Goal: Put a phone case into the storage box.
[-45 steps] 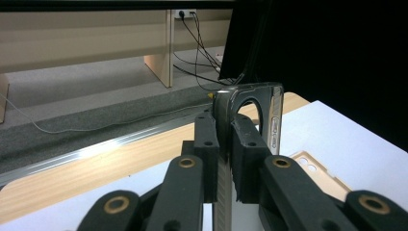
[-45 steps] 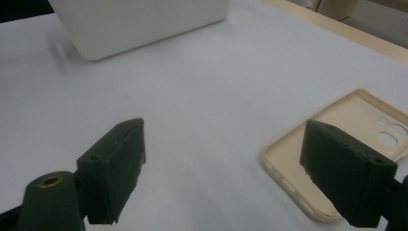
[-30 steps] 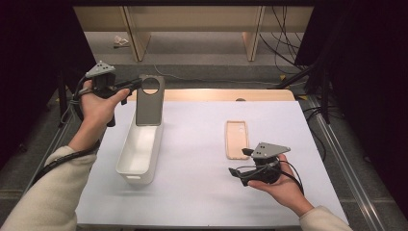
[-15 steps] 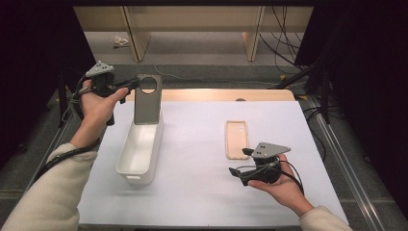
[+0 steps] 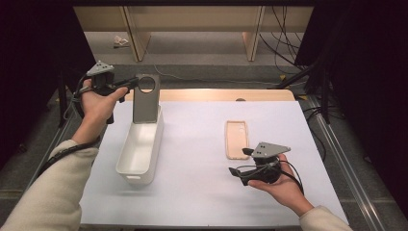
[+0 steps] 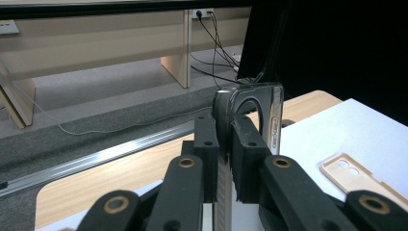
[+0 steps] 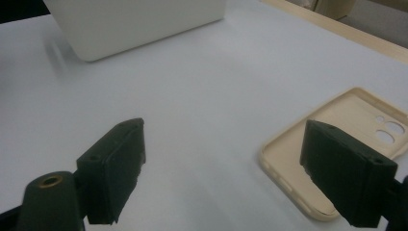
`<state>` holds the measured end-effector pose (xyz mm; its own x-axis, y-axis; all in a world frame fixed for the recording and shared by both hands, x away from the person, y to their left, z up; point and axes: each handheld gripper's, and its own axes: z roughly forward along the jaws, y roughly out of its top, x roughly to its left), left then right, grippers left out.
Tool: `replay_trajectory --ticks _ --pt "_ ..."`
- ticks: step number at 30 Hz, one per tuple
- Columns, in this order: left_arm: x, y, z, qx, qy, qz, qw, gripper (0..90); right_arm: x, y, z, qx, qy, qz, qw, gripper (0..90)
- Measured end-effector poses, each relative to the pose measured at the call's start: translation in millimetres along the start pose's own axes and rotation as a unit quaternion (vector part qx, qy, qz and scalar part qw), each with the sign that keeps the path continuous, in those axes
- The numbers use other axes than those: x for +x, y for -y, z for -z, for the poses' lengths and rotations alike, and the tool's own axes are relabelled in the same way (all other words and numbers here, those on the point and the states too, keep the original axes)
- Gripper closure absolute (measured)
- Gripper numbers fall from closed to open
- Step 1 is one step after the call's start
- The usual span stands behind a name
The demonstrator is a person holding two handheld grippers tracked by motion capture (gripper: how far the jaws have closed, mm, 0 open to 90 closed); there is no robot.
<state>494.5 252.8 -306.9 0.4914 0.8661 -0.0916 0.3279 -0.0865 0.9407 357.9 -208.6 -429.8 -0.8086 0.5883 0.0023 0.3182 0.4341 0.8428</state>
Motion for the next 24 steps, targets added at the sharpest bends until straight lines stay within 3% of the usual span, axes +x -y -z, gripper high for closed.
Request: replay_trajectory --ticks 8,24 --pt "2.9 2.3 -2.6 -0.001 -0.003 0.003 1.0 82.0 -1.2 -0.2 0.9 -0.008 -0.007 -0.014 0.9998 16.5" --pt "7.9 4.1 -7.4 -0.001 -0.009 0.004 0.9999 82.0 -1.6 -0.6 2.2 -0.012 -0.009 -0.019 0.9997 16.5"
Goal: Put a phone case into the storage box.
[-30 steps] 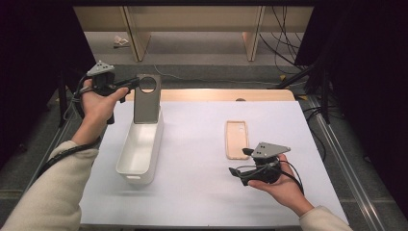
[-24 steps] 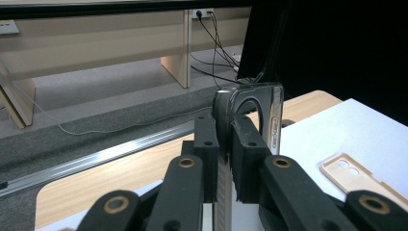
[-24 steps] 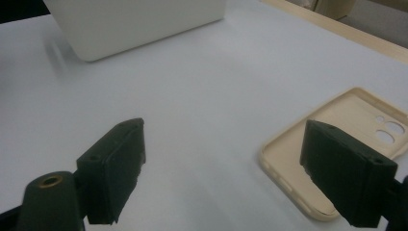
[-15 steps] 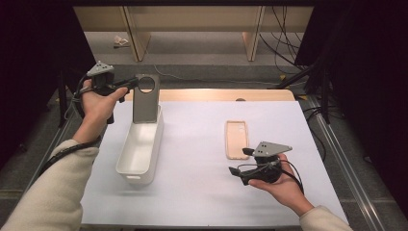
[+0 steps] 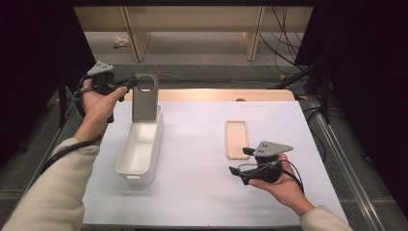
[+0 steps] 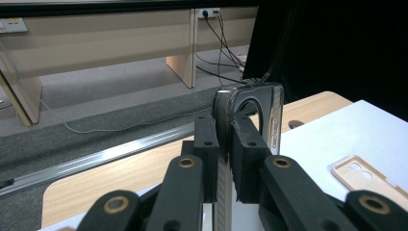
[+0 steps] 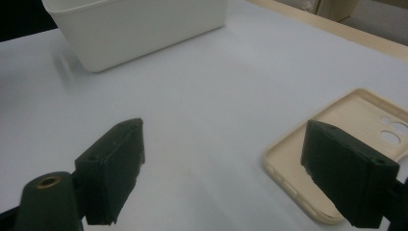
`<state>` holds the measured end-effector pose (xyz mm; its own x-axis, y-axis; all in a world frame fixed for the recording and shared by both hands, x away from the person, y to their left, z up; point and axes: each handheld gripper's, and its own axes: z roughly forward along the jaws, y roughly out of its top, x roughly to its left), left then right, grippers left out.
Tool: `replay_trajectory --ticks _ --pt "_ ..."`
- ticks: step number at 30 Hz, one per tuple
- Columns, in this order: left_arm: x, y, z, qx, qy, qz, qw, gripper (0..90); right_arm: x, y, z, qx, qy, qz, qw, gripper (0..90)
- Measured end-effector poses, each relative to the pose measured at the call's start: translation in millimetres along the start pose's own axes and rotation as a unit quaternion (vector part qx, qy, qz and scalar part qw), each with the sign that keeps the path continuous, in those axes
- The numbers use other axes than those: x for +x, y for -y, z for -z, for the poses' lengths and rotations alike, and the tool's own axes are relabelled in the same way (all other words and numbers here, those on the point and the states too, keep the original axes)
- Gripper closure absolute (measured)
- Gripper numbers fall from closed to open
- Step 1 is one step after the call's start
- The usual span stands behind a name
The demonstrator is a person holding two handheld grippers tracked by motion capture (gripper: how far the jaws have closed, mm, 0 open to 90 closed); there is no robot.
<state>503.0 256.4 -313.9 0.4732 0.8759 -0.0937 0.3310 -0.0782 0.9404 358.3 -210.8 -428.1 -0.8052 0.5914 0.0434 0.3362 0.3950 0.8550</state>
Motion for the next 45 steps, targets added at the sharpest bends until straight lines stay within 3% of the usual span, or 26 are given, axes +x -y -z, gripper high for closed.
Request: replay_trajectory --ticks 45 --pt "18.2 13.3 -32.1 0.028 -0.019 0.011 0.9994 82.1 -2.3 0.4 0.6 -0.003 0.0 -0.004 1.0 16.4"
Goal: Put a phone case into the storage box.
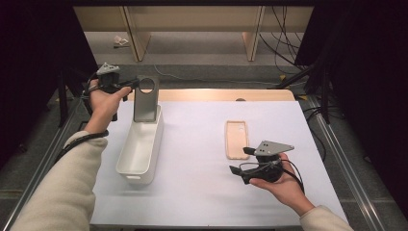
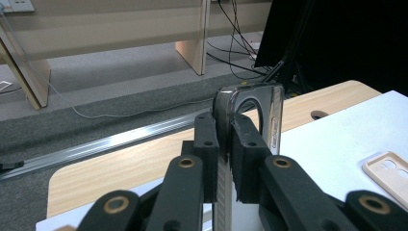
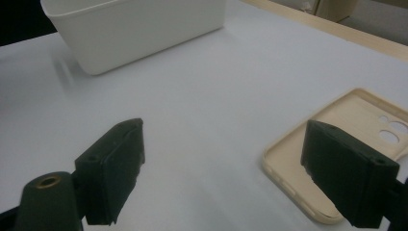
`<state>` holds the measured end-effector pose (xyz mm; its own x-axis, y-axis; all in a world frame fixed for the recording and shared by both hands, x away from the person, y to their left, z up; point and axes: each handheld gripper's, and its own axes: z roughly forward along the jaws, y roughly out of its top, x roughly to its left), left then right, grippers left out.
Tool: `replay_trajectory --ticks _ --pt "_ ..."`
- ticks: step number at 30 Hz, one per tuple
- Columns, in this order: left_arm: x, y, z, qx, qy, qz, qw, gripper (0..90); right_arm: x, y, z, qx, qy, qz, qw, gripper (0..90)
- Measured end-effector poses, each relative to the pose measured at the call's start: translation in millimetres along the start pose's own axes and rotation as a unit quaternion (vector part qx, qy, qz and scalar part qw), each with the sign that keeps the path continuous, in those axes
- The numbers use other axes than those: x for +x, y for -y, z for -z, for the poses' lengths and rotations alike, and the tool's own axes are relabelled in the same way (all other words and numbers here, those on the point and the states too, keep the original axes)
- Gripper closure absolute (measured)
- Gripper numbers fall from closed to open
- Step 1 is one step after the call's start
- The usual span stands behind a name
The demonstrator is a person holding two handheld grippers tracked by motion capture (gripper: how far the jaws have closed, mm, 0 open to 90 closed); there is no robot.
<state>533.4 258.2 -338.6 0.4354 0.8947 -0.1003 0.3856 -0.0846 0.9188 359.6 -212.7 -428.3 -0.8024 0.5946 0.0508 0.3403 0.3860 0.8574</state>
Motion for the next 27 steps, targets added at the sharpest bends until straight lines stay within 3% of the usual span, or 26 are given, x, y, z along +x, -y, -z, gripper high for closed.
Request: replay_trajectory --ticks 27 --pt "8.7 17.0 -18.5 0.016 -0.004 0.024 0.9996 82.0 0.1 0.1 -0.3 0.001 -0.001 0.002 1.0 16.4"
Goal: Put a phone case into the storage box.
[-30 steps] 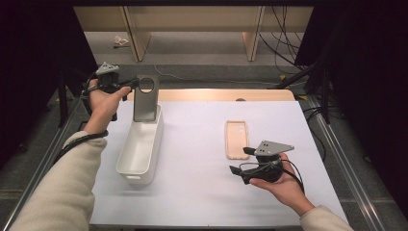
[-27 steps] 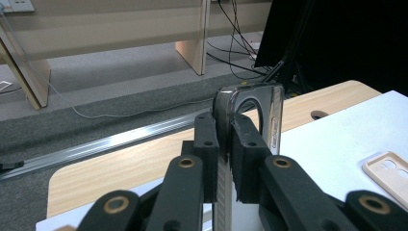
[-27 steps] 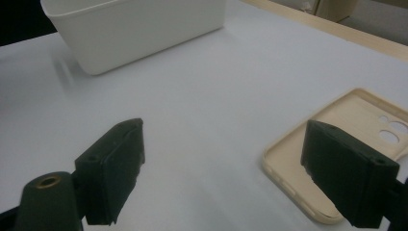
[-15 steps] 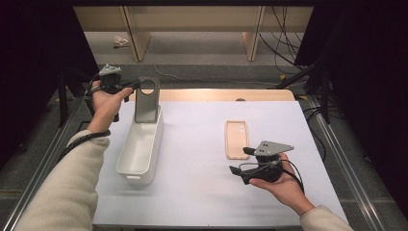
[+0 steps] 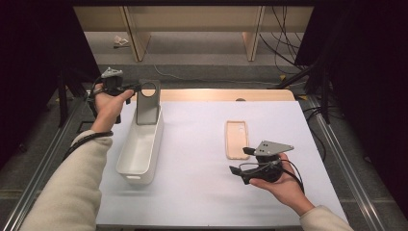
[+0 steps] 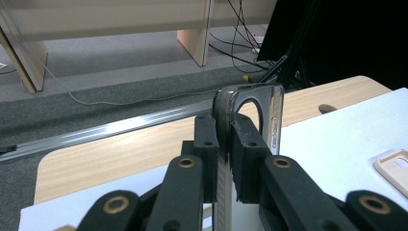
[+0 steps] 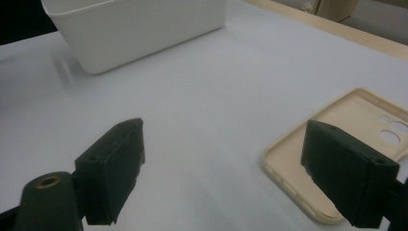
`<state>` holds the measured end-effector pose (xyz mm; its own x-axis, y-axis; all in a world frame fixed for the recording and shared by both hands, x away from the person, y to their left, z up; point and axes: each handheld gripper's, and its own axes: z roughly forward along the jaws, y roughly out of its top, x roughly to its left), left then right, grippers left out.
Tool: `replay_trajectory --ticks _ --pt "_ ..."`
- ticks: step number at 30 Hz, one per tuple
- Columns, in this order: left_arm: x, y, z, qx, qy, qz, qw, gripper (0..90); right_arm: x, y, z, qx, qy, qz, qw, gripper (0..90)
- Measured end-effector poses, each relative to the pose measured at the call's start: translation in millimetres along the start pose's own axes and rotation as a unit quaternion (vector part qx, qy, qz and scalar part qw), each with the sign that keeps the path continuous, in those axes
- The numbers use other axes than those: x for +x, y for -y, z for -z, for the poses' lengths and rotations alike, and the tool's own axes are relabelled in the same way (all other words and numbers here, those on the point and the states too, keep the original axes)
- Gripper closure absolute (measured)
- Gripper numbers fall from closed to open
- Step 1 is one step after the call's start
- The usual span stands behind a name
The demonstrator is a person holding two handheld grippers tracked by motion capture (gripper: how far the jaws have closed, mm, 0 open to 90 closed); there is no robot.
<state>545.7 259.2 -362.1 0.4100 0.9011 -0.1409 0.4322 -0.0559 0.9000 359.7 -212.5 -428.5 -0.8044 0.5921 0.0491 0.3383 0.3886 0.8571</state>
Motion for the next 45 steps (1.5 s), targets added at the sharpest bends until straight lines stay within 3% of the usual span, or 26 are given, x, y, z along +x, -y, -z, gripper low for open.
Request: replay_trajectory --ticks 19,36,45 --pt "5.0 9.1 -8.1 0.006 -0.004 0.012 0.9999 81.6 -0.2 0.2 -0.3 0.0 0.0 0.0 1.0 16.4" --pt "9.2 19.5 -13.8 0.013 -0.02 0.021 0.9995 78.6 -0.4 0.4 -0.5 0.0 -0.001 0.001 1.0 16.5" --pt "9.9 21.7 -16.8 0.023 -0.037 0.011 0.999 75.8 -0.4 0.5 -0.7 0.001 -0.002 0.001 1.0 16.5"
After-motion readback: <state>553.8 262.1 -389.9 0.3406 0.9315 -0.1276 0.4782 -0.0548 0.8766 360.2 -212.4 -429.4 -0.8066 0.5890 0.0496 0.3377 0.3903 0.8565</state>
